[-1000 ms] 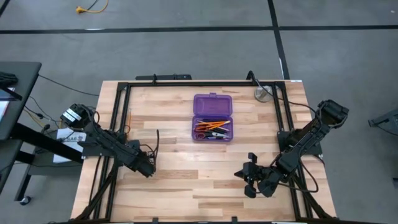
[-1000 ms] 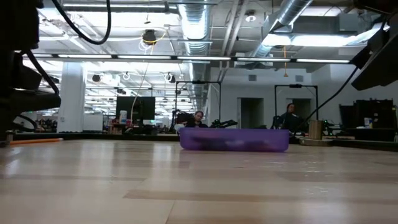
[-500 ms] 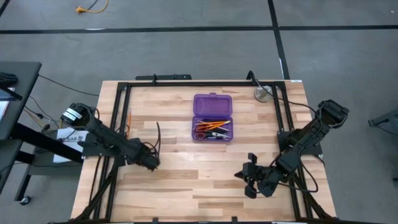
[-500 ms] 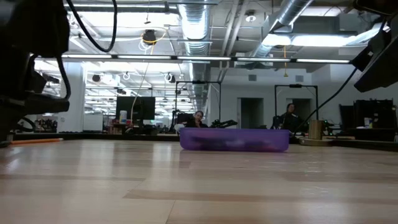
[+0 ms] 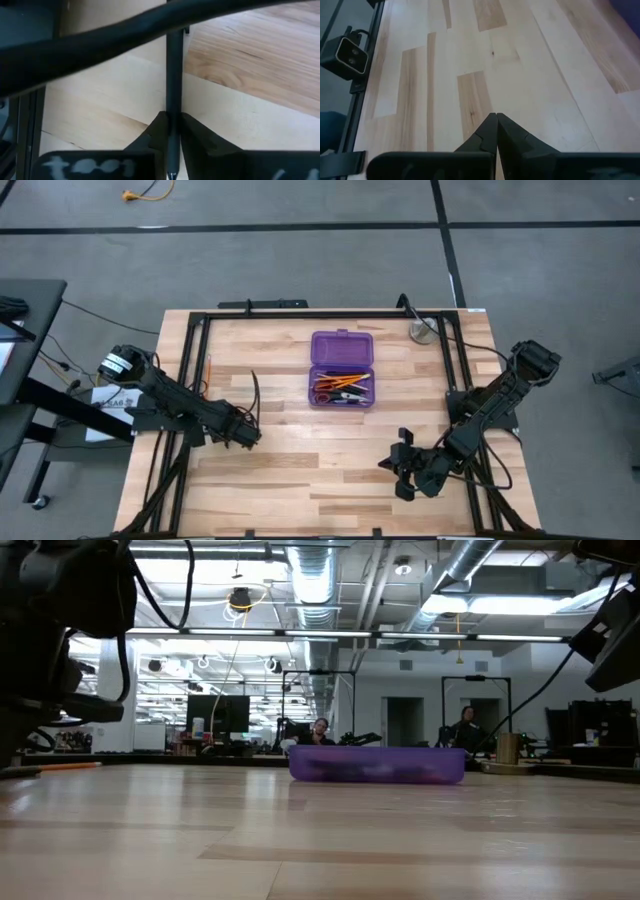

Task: Pick & place school supplies into a supply box
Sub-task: Put the black pen into the pencil box

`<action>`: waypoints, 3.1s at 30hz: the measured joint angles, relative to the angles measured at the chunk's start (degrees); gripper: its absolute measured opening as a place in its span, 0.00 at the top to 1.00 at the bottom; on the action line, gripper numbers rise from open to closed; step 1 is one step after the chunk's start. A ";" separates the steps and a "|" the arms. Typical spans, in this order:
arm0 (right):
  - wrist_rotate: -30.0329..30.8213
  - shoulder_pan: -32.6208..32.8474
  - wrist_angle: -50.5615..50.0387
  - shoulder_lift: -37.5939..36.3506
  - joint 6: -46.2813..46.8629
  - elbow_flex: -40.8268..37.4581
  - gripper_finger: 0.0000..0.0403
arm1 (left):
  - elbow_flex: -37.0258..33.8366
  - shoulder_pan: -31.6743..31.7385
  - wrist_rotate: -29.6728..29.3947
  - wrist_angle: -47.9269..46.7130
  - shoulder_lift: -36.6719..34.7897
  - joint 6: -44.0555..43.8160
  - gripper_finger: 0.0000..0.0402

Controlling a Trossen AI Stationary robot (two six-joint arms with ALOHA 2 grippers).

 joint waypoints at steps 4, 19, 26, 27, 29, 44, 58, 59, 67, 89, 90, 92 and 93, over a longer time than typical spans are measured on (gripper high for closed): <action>-0.06 0.19 0.00 0.00 0.00 0.00 1.00 | 0.00 -0.01 -0.11 -0.02 0.00 0.89 0.97; -0.04 0.14 -0.04 0.00 -0.48 0.00 1.00 | 2.68 -2.12 -6.24 -4.82 0.47 3.60 0.98; -0.04 0.14 -0.04 0.00 -0.50 0.00 1.00 | 8.99 -1.59 -12.09 -9.25 0.37 9.22 0.98; -0.02 0.14 -0.06 0.00 -0.50 0.00 1.00 | 10.04 -1.21 -12.97 -9.74 0.35 10.20 0.98; -0.03 0.14 -0.07 0.00 -0.54 0.00 1.00 | 12.07 -0.60 -14.08 -11.43 0.31 13.11 0.98; 0.05 -0.39 -2.43 0.00 -5.18 0.00 1.00 | 32.23 14.27 -31.39 -11.79 0.15 55.21 0.98; 0.03 -10.13 -5.24 -0.02 -5.10 0.02 1.00 | 35.19 32.66 -19.16 15.92 5.23 104.98 0.98; 0.03 -10.77 -5.20 -0.02 -5.11 0.02 1.00 | 35.19 33.21 -18.02 17.09 6.49 106.45 0.98; 0.00 -13.54 -5.31 -0.02 -5.05 0.02 1.00 | 42.54 33.45 -13.24 16.15 16.91 118.22 0.98; 0.00 -13.92 -8.59 -0.04 -4.50 0.02 1.00 | 70.27 26.94 -14.72 1.44 39.05 152.19 0.98; 0.03 -13.96 -8.78 -0.04 -4.50 0.02 1.00 | 70.31 26.89 -14.89 1.49 39.13 152.26 0.98; 0.03 -14.12 -9.01 -0.04 -4.50 0.02 1.00 | 70.31 26.86 -15.04 0.71 39.25 152.24 0.98; 0.00 -14.23 -9.06 -0.04 -4.50 0.02 1.00 | 70.29 26.90 -15.02 0.65 39.30 152.20 0.98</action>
